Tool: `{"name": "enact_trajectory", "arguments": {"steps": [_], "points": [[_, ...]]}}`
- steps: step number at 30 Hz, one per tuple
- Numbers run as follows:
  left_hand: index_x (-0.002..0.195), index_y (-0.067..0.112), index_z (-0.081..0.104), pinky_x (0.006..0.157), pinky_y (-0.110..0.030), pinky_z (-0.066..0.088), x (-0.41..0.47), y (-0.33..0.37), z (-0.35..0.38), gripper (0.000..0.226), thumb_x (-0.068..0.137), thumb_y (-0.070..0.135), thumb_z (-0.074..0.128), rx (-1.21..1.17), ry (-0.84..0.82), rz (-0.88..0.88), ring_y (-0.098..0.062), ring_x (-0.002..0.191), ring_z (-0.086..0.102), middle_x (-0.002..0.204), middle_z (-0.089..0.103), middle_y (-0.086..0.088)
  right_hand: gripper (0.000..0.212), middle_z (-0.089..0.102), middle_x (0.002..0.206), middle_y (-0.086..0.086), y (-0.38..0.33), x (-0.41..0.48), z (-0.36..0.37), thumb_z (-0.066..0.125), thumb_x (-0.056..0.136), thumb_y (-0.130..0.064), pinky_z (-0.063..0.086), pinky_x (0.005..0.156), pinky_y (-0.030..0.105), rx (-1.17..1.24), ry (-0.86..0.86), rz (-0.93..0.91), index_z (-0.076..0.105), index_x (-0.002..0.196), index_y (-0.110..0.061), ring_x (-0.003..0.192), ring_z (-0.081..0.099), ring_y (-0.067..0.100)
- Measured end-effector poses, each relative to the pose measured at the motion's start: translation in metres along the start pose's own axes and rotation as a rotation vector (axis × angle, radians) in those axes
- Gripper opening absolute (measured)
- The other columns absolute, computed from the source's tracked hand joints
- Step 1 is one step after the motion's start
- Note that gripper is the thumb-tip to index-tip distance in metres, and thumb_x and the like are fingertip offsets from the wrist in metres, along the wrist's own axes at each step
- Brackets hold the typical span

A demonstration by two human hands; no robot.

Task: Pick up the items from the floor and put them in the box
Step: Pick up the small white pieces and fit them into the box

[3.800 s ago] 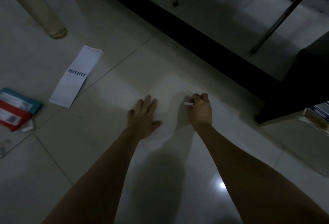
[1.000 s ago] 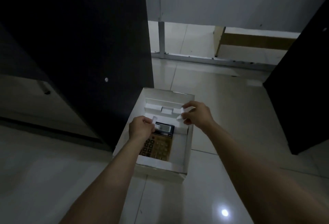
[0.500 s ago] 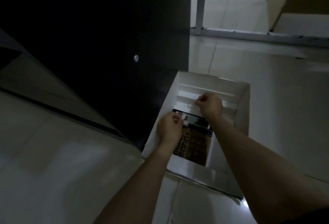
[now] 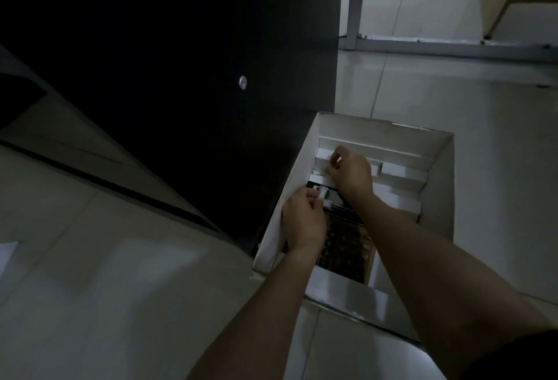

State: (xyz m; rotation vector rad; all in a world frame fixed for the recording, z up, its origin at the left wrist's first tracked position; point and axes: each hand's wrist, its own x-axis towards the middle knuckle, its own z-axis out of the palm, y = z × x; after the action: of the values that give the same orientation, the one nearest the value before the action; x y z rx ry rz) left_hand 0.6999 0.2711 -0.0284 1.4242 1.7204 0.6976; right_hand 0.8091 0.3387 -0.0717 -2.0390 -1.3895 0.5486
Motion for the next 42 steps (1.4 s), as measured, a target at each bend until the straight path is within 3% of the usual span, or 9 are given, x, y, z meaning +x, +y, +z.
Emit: {"name": "enact_trajectory", "arguments": {"steps": [11, 14, 18, 25, 28, 30, 34, 38, 42], "points": [[0.112, 0.008, 0.064, 0.088, -0.028, 0.051, 0.0, -0.001, 0.003, 0.023, 0.092, 0.013, 0.053, -0.031, 0.026, 0.013, -0.019, 0.1, 0.065, 0.106, 0.07, -0.009, 0.017, 0.069, 0.1, 0.014, 0.004, 0.0, -0.023, 0.058, 0.091, -0.019, 0.054, 0.071, 0.035, 0.066, -0.085, 0.042, 0.063, 0.103, -0.008, 0.084, 0.065, 0.024], [0.11, 0.008, 0.065, 0.082, -0.025, 0.049, 0.0, 0.003, 0.005, 0.022, 0.091, 0.011, 0.054, -0.093, 0.038, -0.032, -0.02, 0.097, 0.066, 0.104, 0.071, -0.011, 0.016, 0.069, 0.097, 0.018, 0.002, -0.002, -0.052, 0.058, 0.091, -0.014, 0.054, 0.066, 0.029, 0.393, -0.351, 0.184, 0.066, 0.098, -0.003, 0.074, 0.063, 0.02], [0.107, 0.009, 0.066, 0.082, -0.03, 0.053, 0.001, 0.011, 0.009, 0.02, 0.089, 0.011, 0.056, -0.159, 0.044, -0.09, -0.022, 0.095, 0.067, 0.101, 0.072, -0.011, 0.016, 0.069, 0.089, 0.012, -0.001, -0.006, -0.08, 0.061, 0.087, -0.005, 0.055, 0.068, 0.031, 0.361, -0.686, 0.183, 0.069, 0.1, 0.001, 0.075, 0.064, 0.024], [0.104, 0.011, 0.068, 0.085, -0.038, 0.057, 0.002, 0.012, 0.008, 0.019, 0.087, 0.016, 0.061, -0.108, -0.013, -0.021, -0.019, 0.088, 0.069, 0.093, 0.073, -0.007, 0.018, 0.065, 0.085, 0.012, 0.004, -0.009, -0.077, 0.063, 0.086, -0.005, 0.054, 0.063, 0.03, 0.363, -0.676, 0.093, 0.067, 0.101, 0.004, 0.067, 0.06, 0.021], [0.107, 0.013, 0.067, 0.081, -0.03, 0.054, 0.004, 0.004, 0.003, 0.021, 0.088, 0.018, 0.06, -0.056, -0.026, 0.035, -0.014, 0.09, 0.065, 0.103, 0.071, -0.005, 0.017, 0.065, 0.082, 0.014, 0.004, -0.008, -0.071, 0.061, 0.087, -0.004, 0.053, 0.059, 0.029, 0.391, -0.647, 0.108, 0.066, 0.1, 0.006, 0.065, 0.06, 0.022], [0.115, 0.013, 0.063, 0.082, -0.026, 0.049, 0.004, -0.001, 0.0, 0.027, 0.089, 0.019, 0.059, 0.075, -0.091, 0.144, -0.013, 0.099, 0.061, 0.114, 0.067, -0.003, 0.014, 0.066, 0.08, 0.012, 0.005, -0.005, -0.065, 0.059, 0.088, -0.006, 0.052, 0.056, 0.026, 0.432, -0.516, 0.12, 0.066, 0.098, 0.003, 0.064, 0.061, 0.021], [0.134, 0.011, 0.048, 0.112, -0.033, 0.029, 0.006, -0.012, 0.0, 0.046, 0.09, 0.02, 0.058, 0.373, -0.278, 0.226, -0.019, 0.138, 0.035, 0.15, 0.036, -0.002, 0.013, 0.065, 0.079, 0.015, 0.006, 0.004, -0.041, 0.06, 0.089, -0.007, 0.052, 0.054, 0.028, 0.531, -0.172, 0.169, 0.065, 0.095, 0.003, 0.059, 0.06, 0.019], [0.136, 0.009, 0.046, 0.114, -0.031, 0.026, 0.008, -0.014, -0.001, 0.05, 0.09, 0.021, 0.058, 0.402, -0.302, 0.228, -0.018, 0.141, 0.028, 0.155, 0.028, -0.001, 0.015, 0.066, 0.076, 0.011, 0.002, 0.007, -0.011, 0.062, 0.088, -0.015, 0.048, 0.044, 0.019, 0.336, -0.011, 0.14, 0.07, 0.092, -0.003, 0.05, 0.056, 0.016], [0.136, 0.01, 0.046, 0.113, -0.029, 0.025, 0.008, -0.017, -0.001, 0.05, 0.089, 0.019, 0.06, 0.392, -0.326, 0.26, -0.017, 0.14, 0.029, 0.154, 0.029, 0.0, 0.014, 0.072, 0.093, 0.012, 0.004, 0.011, 0.006, 0.061, 0.087, -0.015, 0.058, 0.074, 0.039, 0.115, -0.031, 0.064, 0.073, 0.092, -0.009, 0.079, 0.066, 0.025]]}}
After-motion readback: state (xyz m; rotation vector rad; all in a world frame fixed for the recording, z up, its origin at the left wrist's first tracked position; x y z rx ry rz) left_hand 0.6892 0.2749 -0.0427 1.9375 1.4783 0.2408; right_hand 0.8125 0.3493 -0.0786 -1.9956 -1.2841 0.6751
